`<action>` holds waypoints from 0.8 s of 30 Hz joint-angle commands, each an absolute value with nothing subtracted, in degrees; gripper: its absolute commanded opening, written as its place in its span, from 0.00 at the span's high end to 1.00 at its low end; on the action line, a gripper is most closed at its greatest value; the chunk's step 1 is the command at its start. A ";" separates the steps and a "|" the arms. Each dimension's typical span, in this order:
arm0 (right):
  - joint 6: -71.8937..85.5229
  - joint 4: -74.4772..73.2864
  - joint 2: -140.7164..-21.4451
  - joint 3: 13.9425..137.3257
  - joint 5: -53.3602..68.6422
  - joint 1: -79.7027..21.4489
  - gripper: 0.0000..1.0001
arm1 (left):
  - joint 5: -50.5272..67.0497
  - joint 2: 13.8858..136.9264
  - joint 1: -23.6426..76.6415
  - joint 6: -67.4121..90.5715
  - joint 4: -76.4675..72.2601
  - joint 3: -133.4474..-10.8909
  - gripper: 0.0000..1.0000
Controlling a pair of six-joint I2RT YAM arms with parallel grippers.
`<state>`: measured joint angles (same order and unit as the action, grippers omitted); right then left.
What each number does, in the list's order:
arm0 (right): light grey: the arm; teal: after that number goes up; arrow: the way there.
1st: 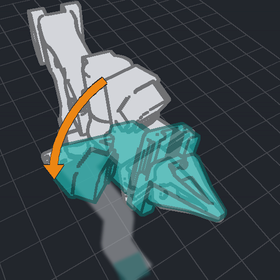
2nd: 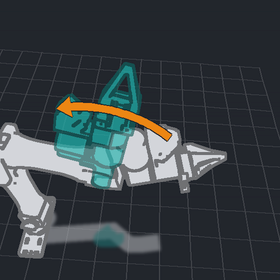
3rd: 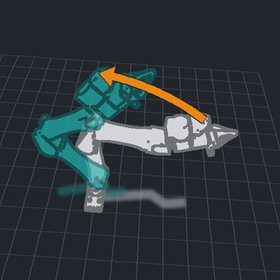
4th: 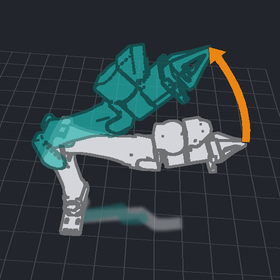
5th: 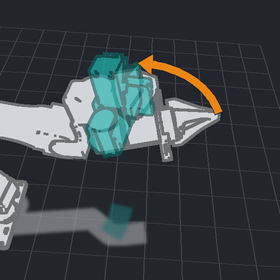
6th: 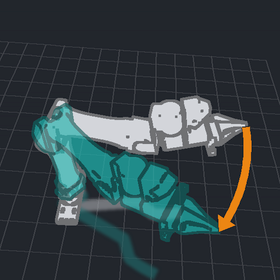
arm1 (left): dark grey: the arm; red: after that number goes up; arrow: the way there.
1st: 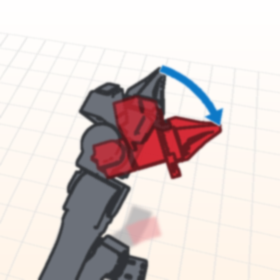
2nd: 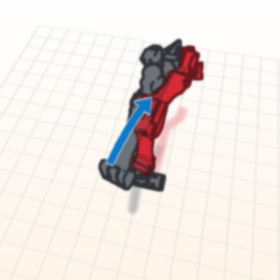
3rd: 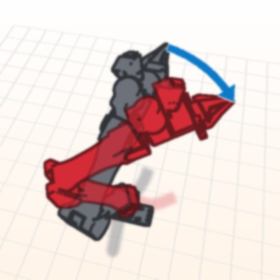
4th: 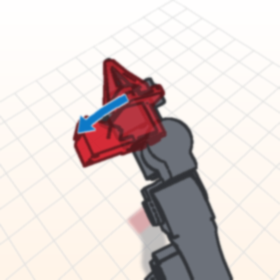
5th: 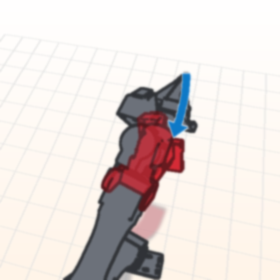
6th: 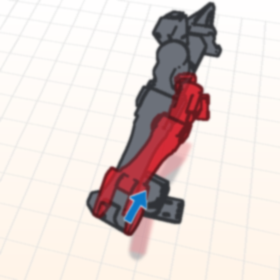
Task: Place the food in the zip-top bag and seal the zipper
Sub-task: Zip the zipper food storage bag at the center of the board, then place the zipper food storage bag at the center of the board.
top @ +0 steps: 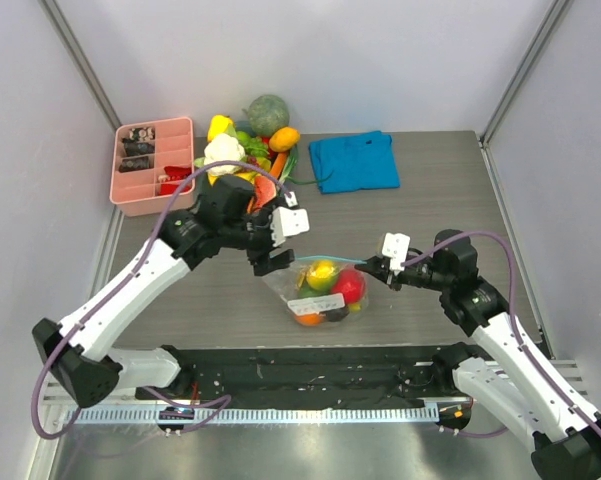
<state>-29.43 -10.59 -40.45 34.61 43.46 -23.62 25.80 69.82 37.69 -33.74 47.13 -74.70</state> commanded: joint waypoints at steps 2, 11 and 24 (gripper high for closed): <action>-34.53 -10.63 -40.08 39.37 46.41 -23.73 0.99 | 20.66 77.15 41.65 -30.76 42.63 -80.24 0.20; -36.04 -11.43 -39.38 40.17 46.93 -23.99 0.99 | 24.52 82.09 47.45 -33.75 49.47 -83.85 0.31; -11.21 -0.35 -40.25 39.19 19.25 -24.17 0.51 | 31.89 89.91 49.49 -18.78 65.04 -98.52 1.00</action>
